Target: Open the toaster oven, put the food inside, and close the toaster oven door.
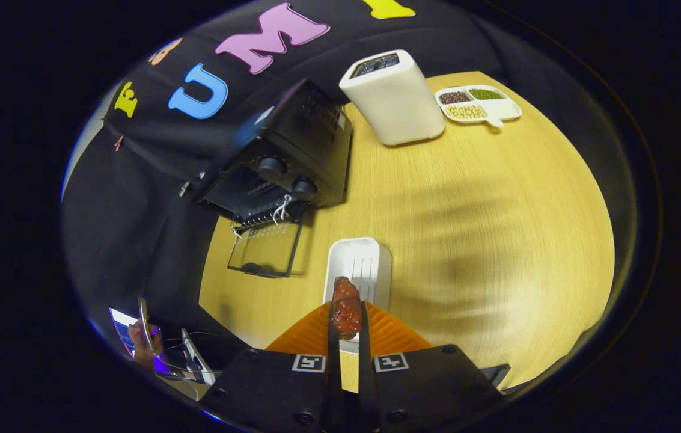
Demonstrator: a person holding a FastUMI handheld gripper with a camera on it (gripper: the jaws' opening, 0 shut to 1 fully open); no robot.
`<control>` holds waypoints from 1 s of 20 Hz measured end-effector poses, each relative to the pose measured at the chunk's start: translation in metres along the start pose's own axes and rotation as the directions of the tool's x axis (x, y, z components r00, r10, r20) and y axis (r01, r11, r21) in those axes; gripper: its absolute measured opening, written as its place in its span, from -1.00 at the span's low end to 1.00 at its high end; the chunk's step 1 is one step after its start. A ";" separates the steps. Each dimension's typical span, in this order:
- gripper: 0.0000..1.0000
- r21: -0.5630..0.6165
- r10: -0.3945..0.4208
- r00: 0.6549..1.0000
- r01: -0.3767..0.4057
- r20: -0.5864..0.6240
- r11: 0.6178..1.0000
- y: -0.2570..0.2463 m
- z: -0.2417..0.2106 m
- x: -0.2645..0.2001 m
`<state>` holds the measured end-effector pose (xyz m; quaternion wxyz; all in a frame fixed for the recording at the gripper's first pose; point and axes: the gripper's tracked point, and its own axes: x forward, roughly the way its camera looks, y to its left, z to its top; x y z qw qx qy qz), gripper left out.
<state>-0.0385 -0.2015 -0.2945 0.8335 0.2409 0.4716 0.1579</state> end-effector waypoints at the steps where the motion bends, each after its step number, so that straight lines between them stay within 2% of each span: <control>1: -0.71 -0.015 -0.002 0.999 0.003 0.046 1.000 0.011 0.008 -0.007; 5: -0.71 -0.043 0.041 0.981 -0.033 0.191 0.999 0.077 0.024 -0.025; 9: -0.71 -0.081 0.081 0.966 -0.063 0.246 0.995 0.141 0.020 -0.019; 15: -0.71 -0.105 0.135 0.959 -0.112 0.248 0.988 0.222 0.004 0.036; 20: -0.71 -0.017 0.153 0.945 -0.154 0.290 0.988 0.256 0.019 0.102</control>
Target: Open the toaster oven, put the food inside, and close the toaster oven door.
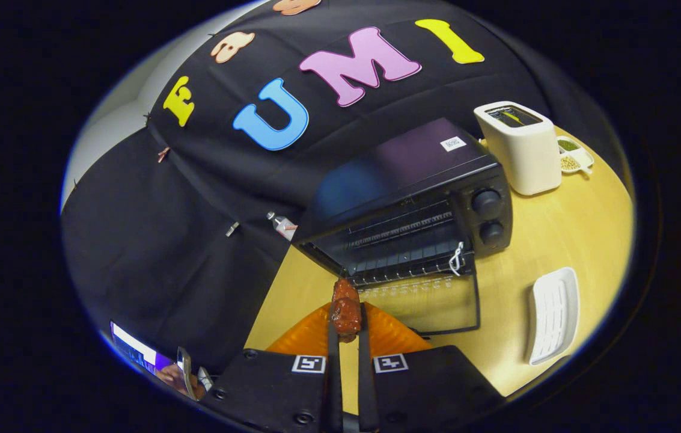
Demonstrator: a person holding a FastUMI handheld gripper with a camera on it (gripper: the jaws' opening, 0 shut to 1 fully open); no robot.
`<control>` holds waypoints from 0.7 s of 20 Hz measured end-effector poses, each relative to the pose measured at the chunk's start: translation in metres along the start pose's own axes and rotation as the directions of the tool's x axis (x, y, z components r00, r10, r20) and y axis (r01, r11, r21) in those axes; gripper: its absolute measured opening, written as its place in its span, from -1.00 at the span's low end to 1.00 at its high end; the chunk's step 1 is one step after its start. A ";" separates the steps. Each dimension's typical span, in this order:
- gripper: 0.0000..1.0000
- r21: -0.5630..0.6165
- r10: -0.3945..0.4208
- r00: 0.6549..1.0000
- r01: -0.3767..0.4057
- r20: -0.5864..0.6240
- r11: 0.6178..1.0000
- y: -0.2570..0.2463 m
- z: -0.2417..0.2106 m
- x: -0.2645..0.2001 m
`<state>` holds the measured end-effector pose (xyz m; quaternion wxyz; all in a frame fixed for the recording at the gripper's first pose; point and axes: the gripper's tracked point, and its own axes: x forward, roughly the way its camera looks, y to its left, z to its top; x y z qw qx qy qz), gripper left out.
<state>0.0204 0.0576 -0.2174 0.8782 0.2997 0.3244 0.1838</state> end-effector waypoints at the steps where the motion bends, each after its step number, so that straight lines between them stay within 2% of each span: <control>1: -0.71 0.019 0.002 1.000 -0.002 -0.002 1.000 0.001 -0.001 0.015; 6: -0.71 0.043 -0.034 0.999 0.034 0.011 0.998 -0.009 0.006 0.079; 14: -0.71 0.073 -0.094 0.995 0.092 0.033 0.993 -0.041 0.017 0.134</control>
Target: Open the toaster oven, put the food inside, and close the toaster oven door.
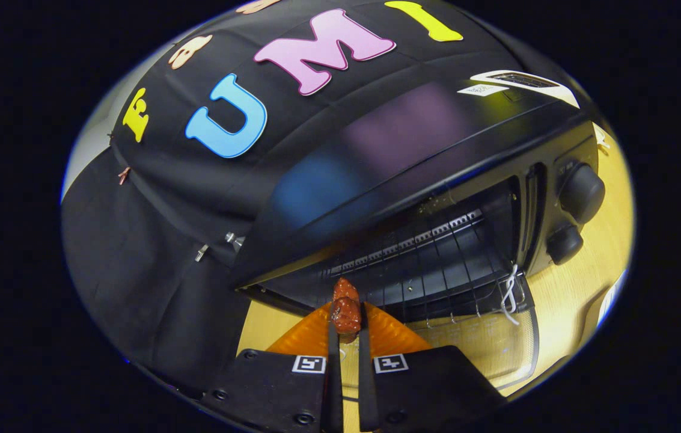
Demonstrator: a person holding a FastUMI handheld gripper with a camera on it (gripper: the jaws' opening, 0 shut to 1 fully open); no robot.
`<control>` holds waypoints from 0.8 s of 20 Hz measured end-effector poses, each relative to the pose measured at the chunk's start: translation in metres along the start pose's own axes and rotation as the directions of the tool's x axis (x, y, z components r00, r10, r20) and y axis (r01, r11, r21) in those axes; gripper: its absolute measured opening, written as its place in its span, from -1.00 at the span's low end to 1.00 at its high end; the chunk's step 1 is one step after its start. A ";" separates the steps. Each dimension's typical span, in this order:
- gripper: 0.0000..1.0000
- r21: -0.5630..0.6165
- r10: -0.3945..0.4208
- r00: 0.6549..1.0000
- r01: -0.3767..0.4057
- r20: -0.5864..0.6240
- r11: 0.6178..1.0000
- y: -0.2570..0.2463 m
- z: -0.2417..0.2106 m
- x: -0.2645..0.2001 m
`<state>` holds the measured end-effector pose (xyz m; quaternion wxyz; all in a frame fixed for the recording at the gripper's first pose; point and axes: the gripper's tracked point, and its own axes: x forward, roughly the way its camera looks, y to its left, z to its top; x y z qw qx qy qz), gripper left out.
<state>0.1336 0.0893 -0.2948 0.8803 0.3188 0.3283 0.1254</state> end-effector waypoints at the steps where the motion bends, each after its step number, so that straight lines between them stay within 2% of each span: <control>1: -0.71 -0.004 0.000 1.000 0.000 0.003 1.000 -0.003 0.000 0.002; 3: -0.71 -0.019 -0.008 1.000 0.008 0.017 1.000 -0.006 0.005 0.007; 4: -0.68 -0.044 -0.036 0.999 0.037 0.024 0.998 -0.012 0.008 0.007; 6: -0.48 -0.104 -0.084 0.996 0.087 0.032 0.991 -0.024 0.011 0.012; 8: -0.23 -0.173 -0.153 0.987 0.158 0.042 0.972 -0.037 0.013 0.010; 11: 0.43 -0.262 -0.234 0.968 0.251 0.095 0.932 -0.055 0.026 0.001; 13: 0.85 -0.281 -0.275 0.955 0.297 0.113 0.913 -0.062 0.033 -0.009; 14: 0.95 -0.287 -0.282 0.953 0.304 0.115 0.909 -0.064 0.035 -0.012; 16: 0.97 -0.302 -0.278 0.954 0.299 0.111 0.905 -0.061 0.033 -0.023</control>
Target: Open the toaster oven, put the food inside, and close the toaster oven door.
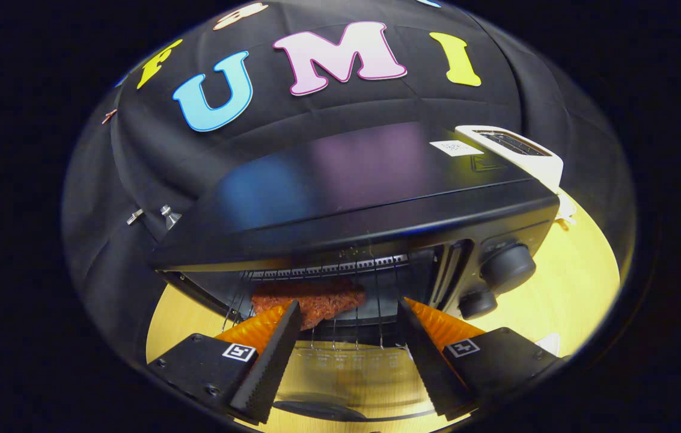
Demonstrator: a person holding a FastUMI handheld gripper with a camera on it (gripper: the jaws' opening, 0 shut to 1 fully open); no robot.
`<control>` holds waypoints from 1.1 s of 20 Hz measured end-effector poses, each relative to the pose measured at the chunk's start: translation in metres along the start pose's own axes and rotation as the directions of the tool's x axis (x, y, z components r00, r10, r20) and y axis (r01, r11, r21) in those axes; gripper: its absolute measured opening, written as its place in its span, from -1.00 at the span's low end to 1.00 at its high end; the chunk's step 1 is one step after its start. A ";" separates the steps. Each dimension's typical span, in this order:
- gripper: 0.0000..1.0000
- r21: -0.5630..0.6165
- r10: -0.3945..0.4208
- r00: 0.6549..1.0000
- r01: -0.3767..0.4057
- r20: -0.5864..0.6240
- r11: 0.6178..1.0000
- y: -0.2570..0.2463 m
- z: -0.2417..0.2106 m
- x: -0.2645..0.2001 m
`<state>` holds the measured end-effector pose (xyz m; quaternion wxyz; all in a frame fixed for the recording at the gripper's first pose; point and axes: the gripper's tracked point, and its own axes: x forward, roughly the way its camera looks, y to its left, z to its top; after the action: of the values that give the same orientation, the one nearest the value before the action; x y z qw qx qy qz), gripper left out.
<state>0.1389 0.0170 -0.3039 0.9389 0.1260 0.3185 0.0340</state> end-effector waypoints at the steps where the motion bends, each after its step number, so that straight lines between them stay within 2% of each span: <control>1: 0.97 -0.012 0.002 1.000 -0.001 0.008 1.000 -0.001 -0.001 -0.009; 7: 0.97 -0.042 0.035 0.998 -0.032 0.057 0.999 0.012 0.002 -0.063; 11: 0.97 -0.082 0.058 0.997 -0.054 0.043 0.995 0.029 -0.018 -0.103; 17: 0.97 -0.180 0.072 0.993 -0.088 -0.092 0.980 0.049 -0.093 -0.143; 22: 0.97 -0.212 0.067 0.974 -0.114 -0.216 0.971 0.063 -0.153 -0.149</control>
<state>-0.0709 0.0893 -0.3168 0.9063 0.0302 0.4025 0.1255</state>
